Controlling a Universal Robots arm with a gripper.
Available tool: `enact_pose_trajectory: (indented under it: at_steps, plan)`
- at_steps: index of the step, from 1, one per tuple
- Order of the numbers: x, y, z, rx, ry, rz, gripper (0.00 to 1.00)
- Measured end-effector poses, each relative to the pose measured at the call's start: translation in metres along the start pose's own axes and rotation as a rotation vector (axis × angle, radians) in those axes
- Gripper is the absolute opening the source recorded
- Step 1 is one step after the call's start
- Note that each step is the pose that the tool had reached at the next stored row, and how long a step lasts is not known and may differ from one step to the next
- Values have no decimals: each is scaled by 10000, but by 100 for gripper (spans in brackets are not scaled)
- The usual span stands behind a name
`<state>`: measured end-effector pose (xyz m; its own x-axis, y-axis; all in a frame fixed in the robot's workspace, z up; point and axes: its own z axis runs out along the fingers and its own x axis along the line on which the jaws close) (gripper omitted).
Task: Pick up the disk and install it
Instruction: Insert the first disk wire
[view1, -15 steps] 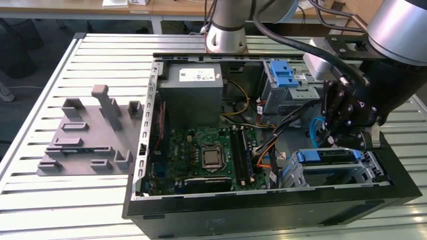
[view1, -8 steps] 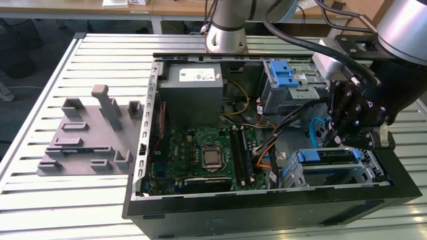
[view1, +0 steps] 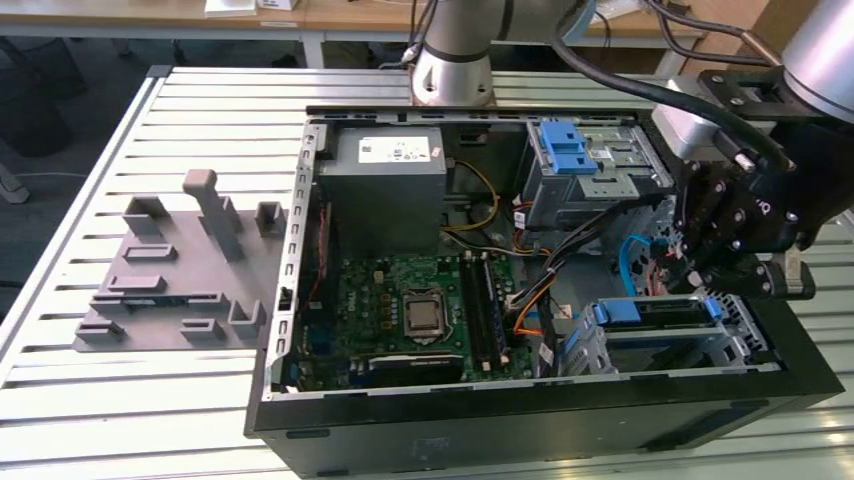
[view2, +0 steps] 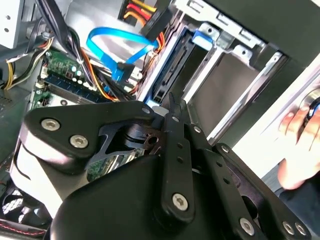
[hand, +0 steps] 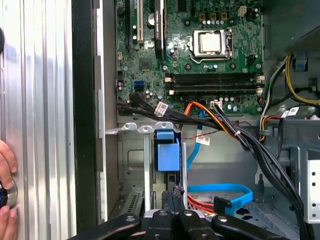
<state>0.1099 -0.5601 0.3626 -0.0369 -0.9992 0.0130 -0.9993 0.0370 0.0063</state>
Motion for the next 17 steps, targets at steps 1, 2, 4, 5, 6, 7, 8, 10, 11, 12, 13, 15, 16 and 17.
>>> enact_pose_trajectory:
  at_steps: [1,2,4,5,6,7,8,10,11,12,13,15,16,17]
  plan:
    - [-1,-19,0,0,0,0,11]
    - [-1,-38,0,0,0,0,11]
    - [-3,-69,0,0,0,0,11]
    - [-3,-82,0,0,0,1,11]
    - [-4,-96,0,0,0,3,11]
    - [-5,-112,-1,0,0,7,11]
    - [-6,-131,-1,0,0,9,11]
    - [-11,-161,-2,0,1,10,11]
    - [-14,-176,-2,0,0,10,11]
    - [-18,-189,-2,0,0,10,11]
    - [-21,-200,-2,0,0,10,11]
    - [-28,-219,-1,0,-1,11,11]
    - [-34,-228,-1,0,-1,13,11]
    - [-40,-238,-1,0,-1,17,11]
